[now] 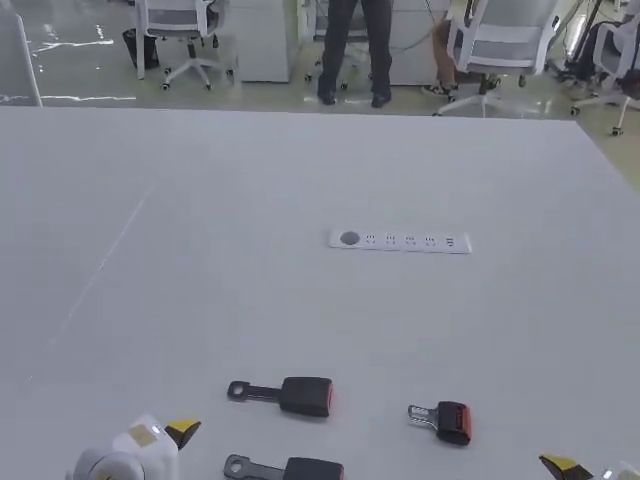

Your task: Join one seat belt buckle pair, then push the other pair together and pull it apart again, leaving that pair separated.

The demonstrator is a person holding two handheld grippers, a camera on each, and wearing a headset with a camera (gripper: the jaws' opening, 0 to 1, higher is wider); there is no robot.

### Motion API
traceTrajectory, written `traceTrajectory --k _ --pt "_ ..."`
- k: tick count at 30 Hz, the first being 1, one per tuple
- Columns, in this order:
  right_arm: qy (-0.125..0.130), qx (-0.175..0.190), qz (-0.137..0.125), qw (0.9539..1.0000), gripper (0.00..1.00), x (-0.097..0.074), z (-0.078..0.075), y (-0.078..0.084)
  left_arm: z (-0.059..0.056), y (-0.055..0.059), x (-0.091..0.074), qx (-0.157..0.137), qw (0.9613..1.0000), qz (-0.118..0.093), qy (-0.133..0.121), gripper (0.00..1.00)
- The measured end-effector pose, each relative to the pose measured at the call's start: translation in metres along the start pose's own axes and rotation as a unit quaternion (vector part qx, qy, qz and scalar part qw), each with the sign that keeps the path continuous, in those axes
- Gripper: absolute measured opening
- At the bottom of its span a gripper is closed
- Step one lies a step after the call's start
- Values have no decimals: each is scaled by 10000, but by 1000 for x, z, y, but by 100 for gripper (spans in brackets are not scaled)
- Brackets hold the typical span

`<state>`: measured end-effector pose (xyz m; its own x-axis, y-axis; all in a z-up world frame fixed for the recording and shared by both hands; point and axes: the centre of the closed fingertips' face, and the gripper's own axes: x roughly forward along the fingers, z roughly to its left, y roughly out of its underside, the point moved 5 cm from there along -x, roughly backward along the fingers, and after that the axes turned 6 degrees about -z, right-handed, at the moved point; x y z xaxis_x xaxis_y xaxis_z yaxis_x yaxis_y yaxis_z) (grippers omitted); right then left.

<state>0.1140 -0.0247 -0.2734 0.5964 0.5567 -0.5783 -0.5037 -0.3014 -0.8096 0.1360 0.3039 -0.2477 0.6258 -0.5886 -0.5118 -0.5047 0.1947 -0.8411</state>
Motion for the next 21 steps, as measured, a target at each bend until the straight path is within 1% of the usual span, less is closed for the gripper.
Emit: traceTrajectory --k 5,7,10,11,14,16,18,21 --pt "-152 -15 137 9998 91 5 2 5 1 5 9 152 9996 152 164 96" --pt "-236 -52 233 9994 91 8 3 7 0 7 13 273 9991 194 262 92" --pt "-378 -143 377 9985 89 12 4 11 -2 9 20 490 9977 296 374 89" --pt "-443 -164 441 9979 89 14 5 13 -3 10 22 523 9973 318 406 89" --pt "-570 -217 511 9968 86 18 5 15 -5 10 30 583 9962 363 532 89" --pt "-627 -287 589 9959 85 20 3 16 -5 10 34 693 9949 391 614 87" --pt "-694 -272 586 9955 84 23 2 13 -6 10 38 777 9934 446 709 84" --pt "-774 -320 609 9946 82 27 -1 11 -8 13 45 863 9907 590 867 81"
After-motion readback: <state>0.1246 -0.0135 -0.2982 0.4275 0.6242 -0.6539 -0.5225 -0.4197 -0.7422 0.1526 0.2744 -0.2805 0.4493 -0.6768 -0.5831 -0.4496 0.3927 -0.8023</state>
